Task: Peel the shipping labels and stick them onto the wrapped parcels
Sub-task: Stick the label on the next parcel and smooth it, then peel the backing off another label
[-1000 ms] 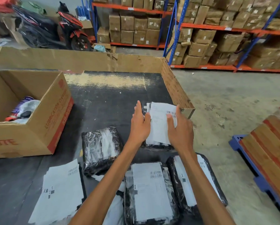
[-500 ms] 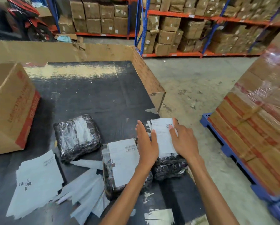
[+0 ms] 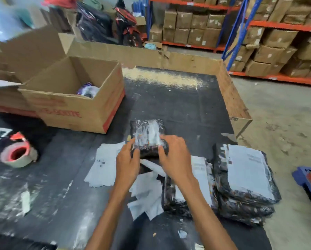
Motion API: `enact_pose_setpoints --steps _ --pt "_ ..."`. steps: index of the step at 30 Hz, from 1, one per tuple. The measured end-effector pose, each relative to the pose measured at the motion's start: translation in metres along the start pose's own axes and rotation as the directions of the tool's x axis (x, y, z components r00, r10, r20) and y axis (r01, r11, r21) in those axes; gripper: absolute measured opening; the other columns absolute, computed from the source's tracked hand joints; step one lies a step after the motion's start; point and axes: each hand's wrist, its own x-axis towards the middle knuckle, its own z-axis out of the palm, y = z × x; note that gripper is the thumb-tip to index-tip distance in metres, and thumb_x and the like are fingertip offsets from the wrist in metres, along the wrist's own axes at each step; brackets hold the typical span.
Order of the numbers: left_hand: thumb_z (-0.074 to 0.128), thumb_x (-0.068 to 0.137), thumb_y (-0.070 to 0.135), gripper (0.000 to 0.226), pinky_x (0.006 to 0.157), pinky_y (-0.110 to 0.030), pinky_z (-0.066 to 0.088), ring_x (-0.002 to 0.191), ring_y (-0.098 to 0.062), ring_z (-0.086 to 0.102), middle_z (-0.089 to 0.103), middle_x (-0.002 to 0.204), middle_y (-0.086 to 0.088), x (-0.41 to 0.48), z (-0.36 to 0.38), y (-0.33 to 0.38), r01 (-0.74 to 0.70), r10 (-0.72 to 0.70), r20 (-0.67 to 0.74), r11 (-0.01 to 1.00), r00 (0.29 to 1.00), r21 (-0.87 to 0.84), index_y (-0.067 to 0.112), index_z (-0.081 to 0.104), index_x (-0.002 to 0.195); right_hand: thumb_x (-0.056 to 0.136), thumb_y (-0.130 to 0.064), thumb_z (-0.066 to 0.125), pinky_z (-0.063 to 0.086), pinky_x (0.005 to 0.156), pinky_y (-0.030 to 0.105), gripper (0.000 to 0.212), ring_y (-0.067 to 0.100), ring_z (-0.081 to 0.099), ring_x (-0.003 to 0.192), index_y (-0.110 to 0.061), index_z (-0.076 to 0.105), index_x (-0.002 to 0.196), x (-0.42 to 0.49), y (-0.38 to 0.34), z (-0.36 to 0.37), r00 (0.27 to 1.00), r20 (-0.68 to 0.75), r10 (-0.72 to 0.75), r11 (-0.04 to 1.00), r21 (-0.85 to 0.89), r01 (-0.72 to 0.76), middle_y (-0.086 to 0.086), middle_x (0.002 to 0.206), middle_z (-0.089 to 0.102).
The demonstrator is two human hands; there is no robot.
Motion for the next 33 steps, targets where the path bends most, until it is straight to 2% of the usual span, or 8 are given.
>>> enact_pose_setpoints --steps 4,7,14,17,23,28,31,33 --pt "0.049 0.101 0.008 0.043 0.117 -0.036 0.030 0.141 -0.031 0.045 0.052 0.151 -0.016 0.007 -0.041 -0.067 0.228 -0.211 -0.113 0.958 0.971 0.175 0.001 0.051 0.143 0.091 -0.022 0.056 0.057 0.074 0.038 0.018 0.034 0.070 0.093 -0.009 0.069 0.093 0.007 -0.043 0.073 0.958 0.276 0.078 0.997 -0.024 -0.075 0.012 0.095 0.074" --pt "0.050 0.100 0.008 0.045 0.117 -0.032 0.025 0.144 -0.032 0.041 0.048 0.153 -0.019 0.001 -0.052 -0.096 0.287 -0.268 -0.107 0.927 0.957 0.243 -0.002 0.049 0.144 0.094 -0.035 0.062 0.053 0.074 0.037 0.025 0.034 0.068 0.099 -0.010 0.064 0.090 0.009 -0.051 0.113 0.901 0.399 0.170 0.976 -0.197 -0.097 0.012 0.098 0.070" --pt "0.050 0.100 0.014 0.053 0.115 -0.030 0.027 0.144 -0.029 0.040 0.043 0.155 -0.016 -0.010 -0.056 -0.106 0.252 -0.256 -0.030 0.911 0.966 0.327 0.004 0.039 0.151 0.088 -0.035 0.071 0.051 0.060 0.030 0.025 0.026 0.073 0.082 -0.019 0.058 0.073 0.014 -0.036 0.156 0.915 0.316 0.251 0.941 -0.301 -0.154 0.002 0.083 0.073" --pt "0.049 0.101 0.019 0.050 0.115 -0.032 0.030 0.142 -0.028 0.042 0.045 0.154 -0.014 -0.008 -0.056 -0.108 0.246 -0.252 -0.036 0.891 0.967 0.383 0.006 0.042 0.148 0.089 -0.027 0.067 0.056 0.064 0.031 0.009 0.025 0.073 0.086 -0.020 0.072 0.086 0.013 -0.039 0.151 0.937 0.264 0.227 0.954 -0.255 -0.159 0.001 0.088 0.076" --pt "0.037 0.106 0.034 0.049 0.120 -0.035 0.026 0.143 -0.027 0.042 0.049 0.154 -0.013 -0.002 -0.051 -0.112 0.186 -0.180 -0.068 0.794 0.981 0.579 0.005 0.054 0.142 0.094 -0.027 0.063 0.054 0.063 0.029 0.017 0.023 0.074 0.084 -0.028 0.080 0.094 0.007 -0.040 0.129 0.969 0.193 0.152 0.979 -0.166 -0.121 -0.002 0.086 0.079" --pt "0.032 0.104 0.044 0.054 0.083 -0.045 0.055 0.092 -0.024 0.067 0.074 0.094 -0.007 -0.003 -0.056 -0.075 0.198 -0.176 -0.156 0.970 0.972 0.142 0.011 0.071 0.087 0.097 -0.031 0.065 0.056 0.064 0.029 0.011 0.004 0.067 0.070 -0.030 0.073 0.090 0.007 -0.046 0.082 0.978 0.184 0.096 0.972 0.196 -0.133 -0.019 0.068 0.067" --pt "0.050 0.104 0.038 0.034 0.073 -0.034 0.055 0.088 -0.018 0.074 0.079 0.092 0.003 0.001 -0.059 -0.028 0.272 -0.308 -0.057 0.902 0.950 -0.336 0.016 0.075 0.095 0.094 -0.031 0.069 0.052 0.061 0.017 0.009 0.001 0.066 0.064 -0.031 0.075 0.088 0.014 -0.048 0.042 0.988 0.139 0.062 0.937 0.334 -0.106 -0.017 0.067 0.069" --pt "0.056 0.102 0.030 0.025 0.079 -0.028 0.055 0.097 -0.016 0.075 0.080 0.104 0.002 0.005 -0.060 0.004 0.244 -0.259 0.039 0.830 0.965 -0.501 0.015 0.075 0.110 0.094 -0.029 0.070 0.046 0.060 0.009 0.007 -0.002 0.064 0.065 -0.028 0.076 0.090 0.018 -0.047 0.016 0.989 0.122 0.087 0.893 0.429 -0.132 -0.014 0.070 0.071"
